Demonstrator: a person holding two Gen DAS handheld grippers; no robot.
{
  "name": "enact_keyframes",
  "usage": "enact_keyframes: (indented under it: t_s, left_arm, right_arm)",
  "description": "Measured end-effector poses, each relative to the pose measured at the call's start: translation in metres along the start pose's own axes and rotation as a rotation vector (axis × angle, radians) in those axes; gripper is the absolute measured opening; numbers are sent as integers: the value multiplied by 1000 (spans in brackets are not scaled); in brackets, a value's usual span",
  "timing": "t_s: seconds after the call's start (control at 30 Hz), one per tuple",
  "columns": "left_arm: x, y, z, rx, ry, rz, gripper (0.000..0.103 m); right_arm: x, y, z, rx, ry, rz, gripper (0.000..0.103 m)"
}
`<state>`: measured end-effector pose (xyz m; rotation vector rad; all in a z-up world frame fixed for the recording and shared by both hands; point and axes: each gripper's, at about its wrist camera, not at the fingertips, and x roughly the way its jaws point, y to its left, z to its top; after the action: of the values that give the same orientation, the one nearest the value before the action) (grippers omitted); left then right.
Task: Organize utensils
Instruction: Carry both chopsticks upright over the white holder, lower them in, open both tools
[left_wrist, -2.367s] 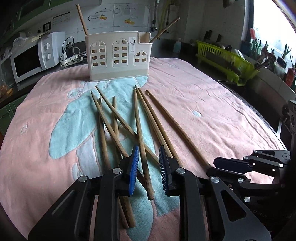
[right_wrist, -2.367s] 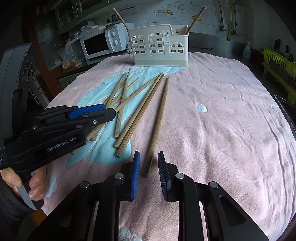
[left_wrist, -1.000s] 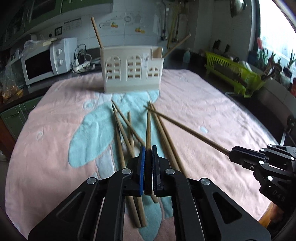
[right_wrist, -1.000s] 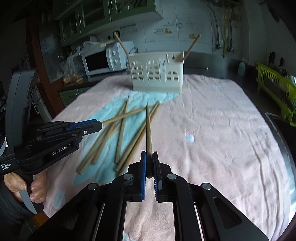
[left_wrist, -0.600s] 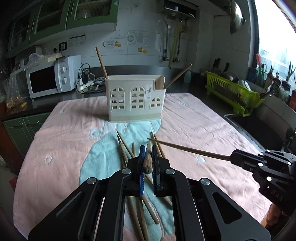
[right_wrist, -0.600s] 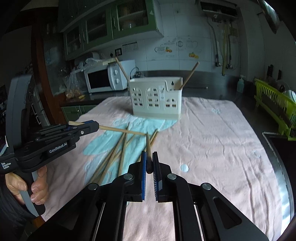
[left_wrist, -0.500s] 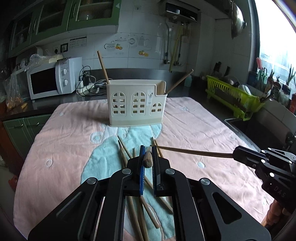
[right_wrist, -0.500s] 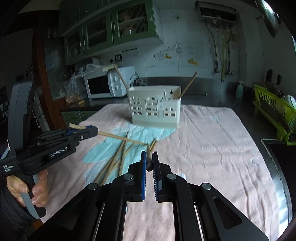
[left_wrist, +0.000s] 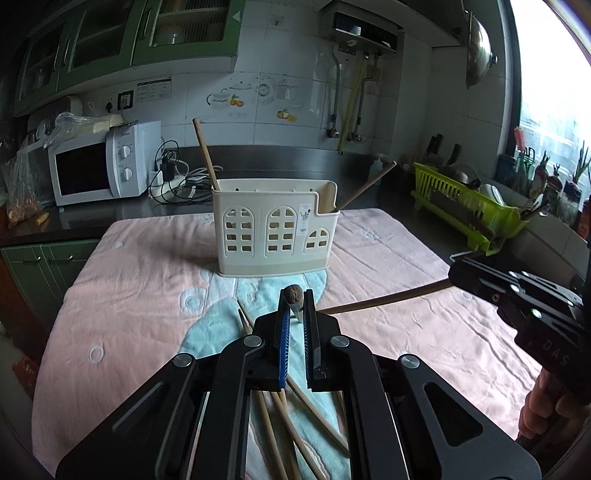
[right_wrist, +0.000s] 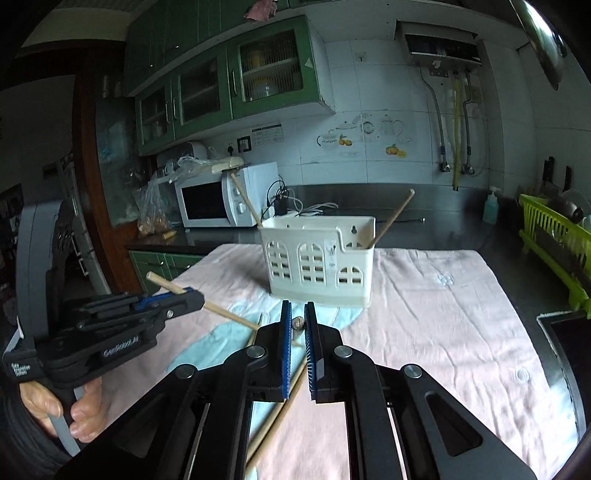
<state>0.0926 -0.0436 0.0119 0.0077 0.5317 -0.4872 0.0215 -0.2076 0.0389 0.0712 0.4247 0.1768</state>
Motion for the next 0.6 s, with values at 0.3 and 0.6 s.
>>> enact_keyframes:
  t_s: [0.3, 0.6]
  left_arm:
    - [8, 10, 16, -25, -26, -3, 5]
    - [1, 7, 56, -29, -88, -34, 5]
  right_arm:
    - [7, -6, 29, -44, -41, -18, 7]
    - [21, -35, 89, -57, -17, 10, 7]
